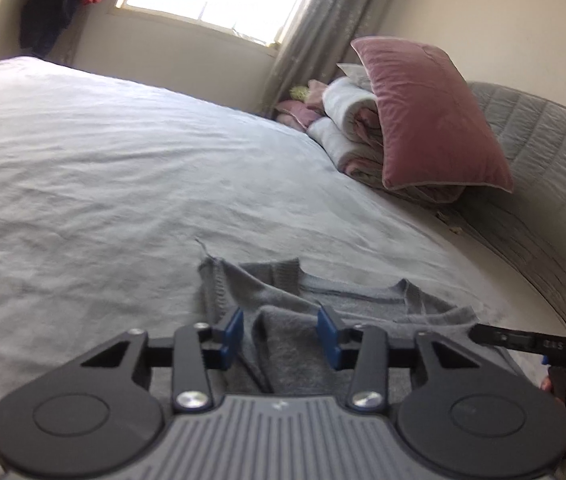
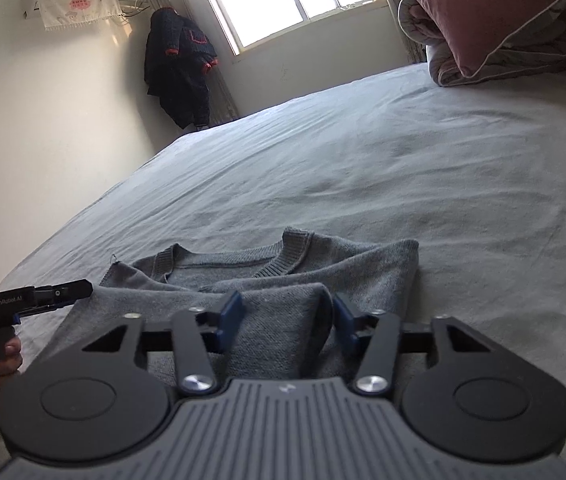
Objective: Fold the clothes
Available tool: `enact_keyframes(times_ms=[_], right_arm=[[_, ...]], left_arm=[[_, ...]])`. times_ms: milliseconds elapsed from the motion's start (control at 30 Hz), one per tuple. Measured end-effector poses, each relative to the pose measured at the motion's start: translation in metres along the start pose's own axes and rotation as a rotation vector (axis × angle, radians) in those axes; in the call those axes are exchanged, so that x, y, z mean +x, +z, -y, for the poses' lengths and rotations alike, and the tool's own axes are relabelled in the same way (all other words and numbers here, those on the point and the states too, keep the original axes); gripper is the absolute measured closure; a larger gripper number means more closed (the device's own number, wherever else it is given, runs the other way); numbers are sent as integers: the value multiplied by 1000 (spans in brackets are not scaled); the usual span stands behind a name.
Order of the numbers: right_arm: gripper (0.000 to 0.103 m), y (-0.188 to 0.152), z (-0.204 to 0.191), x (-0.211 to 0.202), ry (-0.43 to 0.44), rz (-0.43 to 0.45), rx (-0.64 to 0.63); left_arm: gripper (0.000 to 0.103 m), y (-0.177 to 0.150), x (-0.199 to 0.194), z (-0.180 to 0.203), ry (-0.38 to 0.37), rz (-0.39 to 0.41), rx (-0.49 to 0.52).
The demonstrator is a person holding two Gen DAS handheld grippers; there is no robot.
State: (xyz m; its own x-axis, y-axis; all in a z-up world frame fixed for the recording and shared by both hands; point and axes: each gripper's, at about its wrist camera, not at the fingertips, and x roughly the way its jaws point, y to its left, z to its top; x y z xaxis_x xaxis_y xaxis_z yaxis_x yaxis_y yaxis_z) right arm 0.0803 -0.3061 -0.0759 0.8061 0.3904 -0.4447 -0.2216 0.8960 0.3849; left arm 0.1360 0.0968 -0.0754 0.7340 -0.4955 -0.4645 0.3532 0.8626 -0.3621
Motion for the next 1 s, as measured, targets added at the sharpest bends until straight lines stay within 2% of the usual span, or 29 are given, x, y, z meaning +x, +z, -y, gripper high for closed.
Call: enact_keyframes(times_ms=[33, 67, 100, 133, 300, 433, 600, 833, 1000], right_arm=[[66, -1, 0, 0, -5, -4, -4], [71, -2, -1, 1, -9, -8, -10], [82, -2, -3, 1, -15, -10, -19], [86, -2, -5, 0, -23, -7, -29], [88, 3, -19, -9, -53, 29, -77], [88, 18, -25, -11, -75, 75, -122], [88, 34, -18, 9, -137, 83, -130], [88, 39, -1, 52, -190, 35, -126], [88, 34, 9, 72, -205, 2, -122]], left_arm=[[76, -1, 4, 0, 4, -21, -2], [87, -1, 7, -1, 11, -38, -10], [93, -1, 7, -1, 13, -36, -20], [95, -1, 6, -1, 11, -25, -29], [97, 10, -7, 12, 5, 56, -6], [97, 28, -2, 19, 31, 90, 12], [97, 42, 25, 20, 101, 93, 20], [97, 37, 68, 17, 217, 50, 76], [96, 29, 83, 10, 243, 19, 66]])
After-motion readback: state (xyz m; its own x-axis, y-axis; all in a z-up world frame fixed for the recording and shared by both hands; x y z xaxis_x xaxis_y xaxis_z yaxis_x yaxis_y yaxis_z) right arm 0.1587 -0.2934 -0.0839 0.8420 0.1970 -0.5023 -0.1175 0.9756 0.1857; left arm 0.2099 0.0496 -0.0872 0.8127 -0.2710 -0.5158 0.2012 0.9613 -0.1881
